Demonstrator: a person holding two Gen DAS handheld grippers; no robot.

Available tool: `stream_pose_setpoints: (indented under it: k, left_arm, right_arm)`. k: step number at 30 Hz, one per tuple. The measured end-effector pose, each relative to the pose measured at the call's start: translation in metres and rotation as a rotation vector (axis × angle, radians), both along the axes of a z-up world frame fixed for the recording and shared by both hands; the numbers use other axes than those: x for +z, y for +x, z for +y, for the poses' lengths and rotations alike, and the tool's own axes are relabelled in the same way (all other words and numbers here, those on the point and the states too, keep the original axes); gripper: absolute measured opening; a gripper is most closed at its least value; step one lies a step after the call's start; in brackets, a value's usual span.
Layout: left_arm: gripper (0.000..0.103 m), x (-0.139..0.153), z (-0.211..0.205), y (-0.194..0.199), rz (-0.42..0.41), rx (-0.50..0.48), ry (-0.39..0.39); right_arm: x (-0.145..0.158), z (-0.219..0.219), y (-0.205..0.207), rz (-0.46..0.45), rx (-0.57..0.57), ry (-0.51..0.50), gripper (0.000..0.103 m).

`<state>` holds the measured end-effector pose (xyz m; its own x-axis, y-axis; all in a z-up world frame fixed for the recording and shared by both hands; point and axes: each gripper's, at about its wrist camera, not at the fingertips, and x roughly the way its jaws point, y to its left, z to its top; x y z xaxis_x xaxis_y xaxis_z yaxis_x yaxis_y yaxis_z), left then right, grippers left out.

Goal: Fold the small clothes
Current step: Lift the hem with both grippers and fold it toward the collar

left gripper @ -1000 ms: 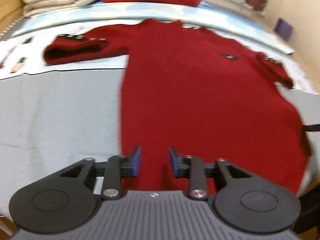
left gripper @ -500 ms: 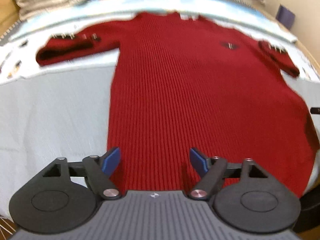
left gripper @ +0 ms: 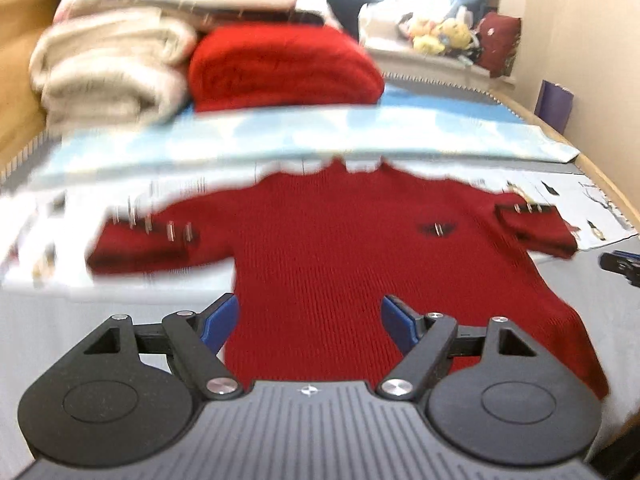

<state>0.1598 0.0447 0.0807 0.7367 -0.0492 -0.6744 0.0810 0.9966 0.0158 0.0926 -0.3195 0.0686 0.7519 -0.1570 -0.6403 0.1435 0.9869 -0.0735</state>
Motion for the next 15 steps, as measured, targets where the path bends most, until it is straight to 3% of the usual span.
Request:
stream_pose_setpoints:
  k: [3,6,10,13,15]
  left_arm:
    - [0.075,0.018,0.000,0.030,-0.064,-0.006,0.056]
    - [0.067,0.014,0.006,0.055,-0.092,0.003,0.087]
    - [0.065,-0.005,0.020,0.084,0.039,0.086,0.066]
    - [0.065,0.000,0.026,0.099,0.052,0.093,0.001]
    - [0.065,0.001,0.028,0.108,0.048,0.096,0.008]
  right_arm:
    - [0.011,0.011,0.003,-0.044,0.037,0.005,0.036]
    - [0.011,0.014,0.008,-0.026,0.042,0.026,0.036]
    - [0.018,0.022,0.011,-0.011,0.068,0.042,0.036]
    - [0.021,0.030,0.021,0.014,0.085,0.066,0.036]
    - [0.026,0.039,0.038,0.009,0.099,0.058,0.036]
